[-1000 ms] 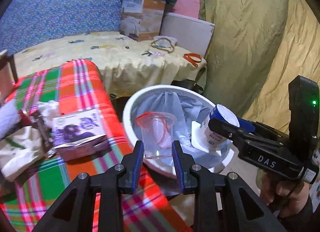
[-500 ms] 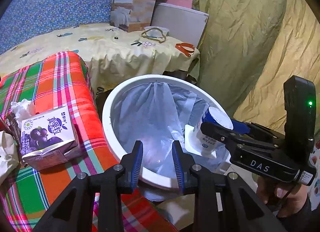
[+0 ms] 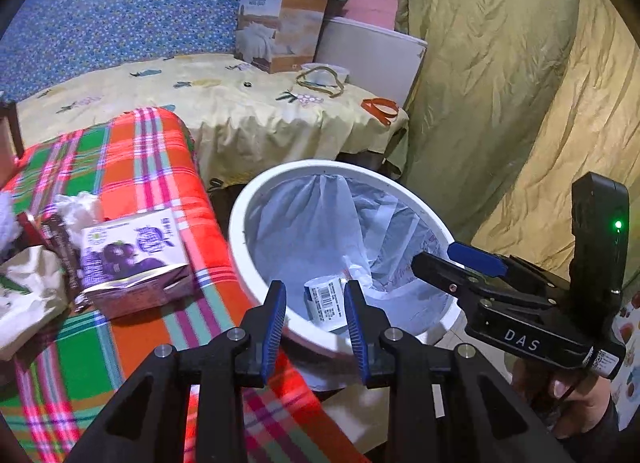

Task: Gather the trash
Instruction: 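Move the right gripper back toward the purple milk carton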

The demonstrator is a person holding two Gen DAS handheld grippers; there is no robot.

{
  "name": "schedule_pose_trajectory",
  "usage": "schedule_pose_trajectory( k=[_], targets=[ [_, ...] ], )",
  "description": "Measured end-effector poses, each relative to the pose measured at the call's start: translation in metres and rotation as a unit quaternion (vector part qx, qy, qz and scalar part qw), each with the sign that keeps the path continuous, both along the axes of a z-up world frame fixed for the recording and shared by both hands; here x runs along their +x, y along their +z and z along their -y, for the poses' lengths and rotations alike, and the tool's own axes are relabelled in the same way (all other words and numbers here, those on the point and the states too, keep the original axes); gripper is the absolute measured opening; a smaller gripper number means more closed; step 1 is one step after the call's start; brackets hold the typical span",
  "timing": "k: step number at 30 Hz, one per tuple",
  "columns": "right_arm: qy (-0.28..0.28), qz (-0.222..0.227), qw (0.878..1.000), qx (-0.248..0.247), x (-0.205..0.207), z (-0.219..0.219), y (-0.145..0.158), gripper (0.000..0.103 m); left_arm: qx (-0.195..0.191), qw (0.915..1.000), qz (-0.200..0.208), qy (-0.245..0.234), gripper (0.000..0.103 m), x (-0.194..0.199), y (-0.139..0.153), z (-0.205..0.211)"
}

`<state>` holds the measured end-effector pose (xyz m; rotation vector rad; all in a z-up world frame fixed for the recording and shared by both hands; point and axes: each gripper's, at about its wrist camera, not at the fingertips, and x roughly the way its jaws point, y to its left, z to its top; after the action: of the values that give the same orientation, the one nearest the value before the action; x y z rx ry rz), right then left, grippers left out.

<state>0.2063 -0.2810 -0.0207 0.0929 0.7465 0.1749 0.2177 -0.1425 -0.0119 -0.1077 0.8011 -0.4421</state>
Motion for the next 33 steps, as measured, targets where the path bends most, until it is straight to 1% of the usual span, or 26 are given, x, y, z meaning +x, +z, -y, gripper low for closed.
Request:
schedule_pose_trajectory(
  k=[6, 10, 13, 21, 31, 33],
  targets=[
    [0.014, 0.013, 1.000, 0.006, -0.017, -0.011, 0.011, 0.064, 0.006, 0.9995, 0.018, 0.026, 0.030, -0.024, 0.013, -0.017],
    [0.036, 0.019, 0.999, 0.006, -0.030, -0.025, 0.015, 0.065, 0.013, 0.9982, 0.027, 0.052, 0.030, -0.041, 0.016, -0.035],
    [0.058, 0.014, 0.998, 0.015, -0.040, -0.037, 0.017, 0.065, 0.015, 0.9971, 0.029, 0.068, 0.030, -0.056, 0.017, -0.050],
    [0.106, 0.016, 0.994, 0.012, -0.060, -0.073, 0.020, 0.065, 0.020, 0.9935, 0.034, 0.107, 0.030, -0.093, 0.018, -0.089],
    [0.133, 0.017, 0.991, 0.011, -0.075, -0.108, 0.021, 0.065, 0.022, 0.9871, 0.037, 0.154, 0.030, -0.126, 0.016, -0.132],
    [0.138, 0.016, 0.990, 0.012, -0.076, -0.113, 0.020, 0.065, 0.016, 0.9863, 0.034, 0.161, 0.030, -0.130, 0.016, -0.141]
  ],
)
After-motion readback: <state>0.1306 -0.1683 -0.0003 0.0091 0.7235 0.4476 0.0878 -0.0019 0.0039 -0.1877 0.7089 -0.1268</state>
